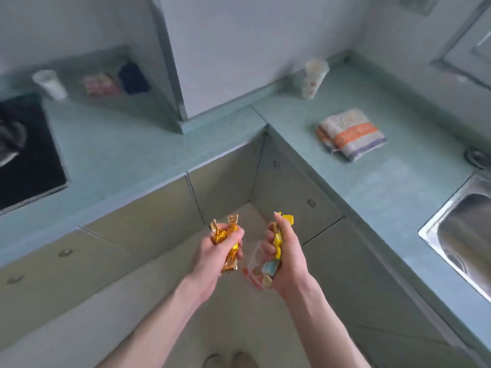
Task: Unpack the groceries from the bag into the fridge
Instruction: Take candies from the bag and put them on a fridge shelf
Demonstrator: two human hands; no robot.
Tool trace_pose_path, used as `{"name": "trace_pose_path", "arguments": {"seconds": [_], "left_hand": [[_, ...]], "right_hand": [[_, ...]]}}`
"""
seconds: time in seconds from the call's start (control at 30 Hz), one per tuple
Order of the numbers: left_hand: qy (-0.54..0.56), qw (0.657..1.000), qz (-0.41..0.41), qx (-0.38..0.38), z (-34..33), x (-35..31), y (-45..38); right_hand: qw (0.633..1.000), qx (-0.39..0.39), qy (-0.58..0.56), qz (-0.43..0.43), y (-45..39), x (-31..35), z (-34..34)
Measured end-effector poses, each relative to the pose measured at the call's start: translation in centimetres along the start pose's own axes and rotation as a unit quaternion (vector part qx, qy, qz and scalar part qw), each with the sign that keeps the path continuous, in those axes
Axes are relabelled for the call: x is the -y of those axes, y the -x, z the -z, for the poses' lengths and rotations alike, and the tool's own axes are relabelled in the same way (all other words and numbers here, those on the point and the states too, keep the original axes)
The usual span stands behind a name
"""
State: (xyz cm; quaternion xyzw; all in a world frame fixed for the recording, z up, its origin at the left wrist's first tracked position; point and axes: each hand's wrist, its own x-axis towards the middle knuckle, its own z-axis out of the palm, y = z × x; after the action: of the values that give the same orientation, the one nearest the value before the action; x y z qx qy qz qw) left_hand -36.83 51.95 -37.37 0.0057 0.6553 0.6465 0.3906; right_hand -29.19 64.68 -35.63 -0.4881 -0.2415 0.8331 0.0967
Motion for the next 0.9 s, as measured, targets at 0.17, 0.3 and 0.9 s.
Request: {"name": "trace_pose_path", "arguments": {"seconds": [0.17, 0.3, 0.9], "left_hand": [[0.057, 0.997, -0.017, -0.058, 3.9, -5.1, 7.4], [0.106, 0.988, -0.034, -0.105, 6.4, -6.6, 13.2], [0.194, 0.829, -0.162, -0.498, 19.5, -5.7, 42.4]], "right_hand": [[0.976, 0.070, 0.189, 0.085, 8.3, 0.2, -5.0], [0.940, 0.175, 0.270, 0.114, 13.5, -1.0, -8.1], [0.724, 0.528, 0.444, -0.003, 31.0, -20.1, -19.6]]}}
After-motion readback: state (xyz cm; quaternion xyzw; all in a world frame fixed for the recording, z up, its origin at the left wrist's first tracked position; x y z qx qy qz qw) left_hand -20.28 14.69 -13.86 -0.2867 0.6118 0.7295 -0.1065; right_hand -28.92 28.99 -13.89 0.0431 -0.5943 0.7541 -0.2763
